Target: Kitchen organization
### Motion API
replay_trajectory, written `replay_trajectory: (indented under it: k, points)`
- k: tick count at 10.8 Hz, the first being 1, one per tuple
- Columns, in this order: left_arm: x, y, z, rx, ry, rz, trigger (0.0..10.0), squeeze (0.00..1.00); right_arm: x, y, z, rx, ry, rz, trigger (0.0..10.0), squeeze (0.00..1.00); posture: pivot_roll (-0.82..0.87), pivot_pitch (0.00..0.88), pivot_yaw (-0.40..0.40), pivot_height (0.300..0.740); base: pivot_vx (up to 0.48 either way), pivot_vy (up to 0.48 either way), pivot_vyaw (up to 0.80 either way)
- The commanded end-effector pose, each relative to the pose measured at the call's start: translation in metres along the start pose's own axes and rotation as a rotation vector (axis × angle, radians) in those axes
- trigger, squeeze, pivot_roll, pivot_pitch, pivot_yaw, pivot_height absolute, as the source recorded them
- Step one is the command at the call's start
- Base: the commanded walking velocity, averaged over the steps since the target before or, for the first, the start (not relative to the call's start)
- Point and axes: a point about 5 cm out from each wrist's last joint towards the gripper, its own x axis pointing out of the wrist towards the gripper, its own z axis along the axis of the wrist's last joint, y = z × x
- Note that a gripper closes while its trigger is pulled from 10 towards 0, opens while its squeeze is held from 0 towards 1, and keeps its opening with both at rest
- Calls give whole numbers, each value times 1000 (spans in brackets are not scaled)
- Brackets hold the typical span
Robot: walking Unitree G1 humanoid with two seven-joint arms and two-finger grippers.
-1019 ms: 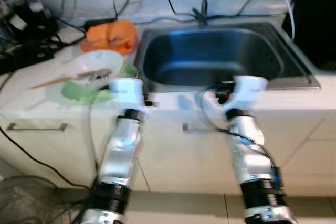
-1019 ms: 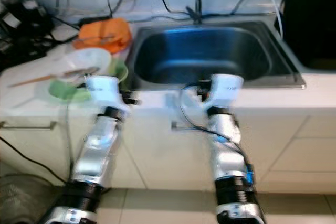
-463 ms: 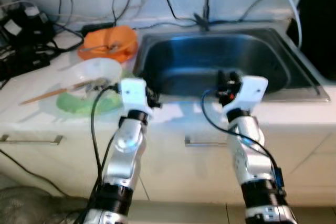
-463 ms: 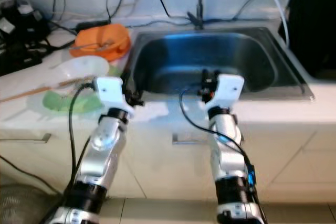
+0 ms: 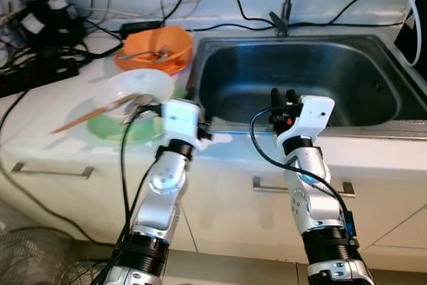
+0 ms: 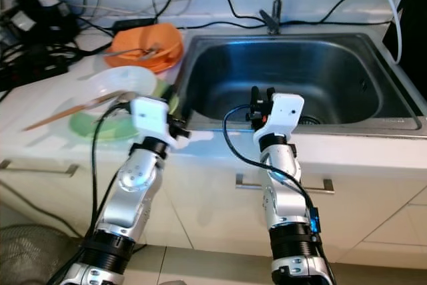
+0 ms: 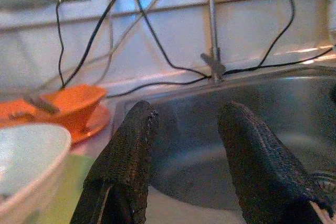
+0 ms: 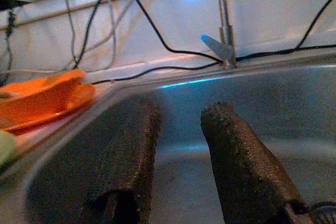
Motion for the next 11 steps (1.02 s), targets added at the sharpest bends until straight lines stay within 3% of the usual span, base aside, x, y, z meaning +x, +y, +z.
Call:
replay_trajectory:
  k: [1,3,7,8,9,10,11]
  points:
    - [-1,0,4,31,-23,-18,10000,0,2,4,1,6,-8,8,10000,0,67,0,83,740,0,0,0]
    - [-1,-8,12,82,-66,-56,10000,0,3,5,0,6,-5,12,10000,0,72,0,81,740,0,0,0]
    - [3,0,46,186,-190,-46,10000,0,2,7,-1,10,-5,20,10000,0,76,0,80,740,0,0,0]
    - [1,10,67,196,-252,2,10000,0,2,7,-1,10,-5,20,10000,0,79,0,80,740,0,0,0]
    - [1,26,83,134,-291,79,10000,0,3,7,-2,10,-4,18,10000,0,86,0,77,740,0,0,0]
    - [0,54,102,70,-334,179,10000,0,3,6,-3,11,-1,18,10000,0,97,0,74,740,0,0,0]
    - [-4,74,109,80,-345,234,10000,0,3,7,-4,13,3,22,10000,0,108,0,69,740,0,0,0]
